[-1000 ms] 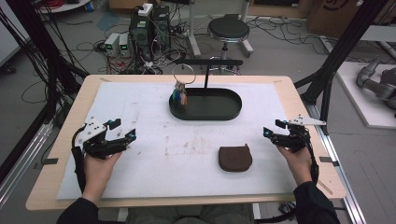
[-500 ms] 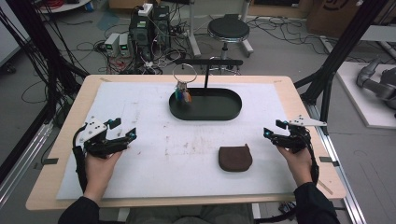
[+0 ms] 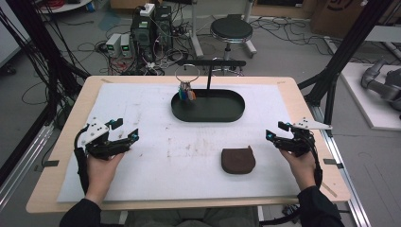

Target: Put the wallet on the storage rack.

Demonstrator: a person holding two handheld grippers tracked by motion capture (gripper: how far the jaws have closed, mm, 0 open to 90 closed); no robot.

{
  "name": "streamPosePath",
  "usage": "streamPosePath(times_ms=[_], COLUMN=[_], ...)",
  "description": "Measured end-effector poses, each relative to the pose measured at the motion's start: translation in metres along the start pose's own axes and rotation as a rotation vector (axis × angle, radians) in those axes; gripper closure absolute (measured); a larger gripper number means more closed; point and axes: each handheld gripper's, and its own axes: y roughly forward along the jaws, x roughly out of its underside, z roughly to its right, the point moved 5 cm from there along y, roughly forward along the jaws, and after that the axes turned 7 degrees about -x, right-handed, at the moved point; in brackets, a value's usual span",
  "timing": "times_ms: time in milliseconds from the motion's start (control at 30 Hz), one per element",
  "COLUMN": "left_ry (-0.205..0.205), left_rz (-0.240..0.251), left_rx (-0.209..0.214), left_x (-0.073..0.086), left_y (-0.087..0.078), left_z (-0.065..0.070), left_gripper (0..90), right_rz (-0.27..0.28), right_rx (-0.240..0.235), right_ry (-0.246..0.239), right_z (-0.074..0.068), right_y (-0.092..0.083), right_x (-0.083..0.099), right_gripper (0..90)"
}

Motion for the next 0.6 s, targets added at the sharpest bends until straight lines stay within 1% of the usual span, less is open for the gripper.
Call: streamPosePath(times_ms=[67, 133, 267, 300, 333, 367, 433, 467, 533, 600], left_ry=[0.004, 0.005, -0.004, -0.004, 0.001, -0.003, -0.004, -0.001, -0.002, -0.002], left_rz=[-0.007, -0.011, -0.006, -0.006, -0.008, -0.009, -0.008, -0.012, -0.015, -0.016], left_rx=[0.002, -0.006, -0.012, -0.012, -0.015, -0.015, -0.011, -0.01, -0.006, -0.002], left_x=[0.001, 0.001, 0.0, 0.0, 0.0, 0.0, -0.001, 0.0, 0.0, 0.0], left_y=[0.0, -0.001, -0.002, -0.002, -0.001, 0.0, 0.001, 0.003, 0.005, 0.005], left_z=[-0.001, -0.002, -0.003, -0.003, -0.003, -0.003, -0.003, -0.002, -0.001, 0.0], left_gripper=[27.6, 27.6, 27.6, 27.6, 27.6, 27.6, 27.7, 27.7, 27.7, 27.7], right_rz=[-0.004, -0.014, -0.031, -0.031, -0.037, -0.052, -0.06, -0.08, -0.102, -0.119], right_rx=[-0.008, -0.014, -0.042, -0.042, -0.054, -0.085, -0.094, -0.113, -0.124, -0.136], right_ry=[0.001, -0.001, -0.024, -0.024, -0.024, -0.038, -0.042, -0.053, -0.065, -0.06], right_z=[-0.003, -0.005, -0.012, -0.012, -0.015, -0.02, -0.022, -0.026, -0.028, -0.029], right_y=[0.0, 0.001, 0.002, 0.002, 0.003, 0.005, 0.006, 0.01, 0.013, 0.017], right_x=[0.0, 0.002, 0.006, 0.006, 0.007, 0.009, 0.01, 0.012, 0.014, 0.015], right_gripper=[31.5, 33.4, 35.7, 35.7, 36.1, 37.4, 37.9, 39.1, 39.4, 39.5])
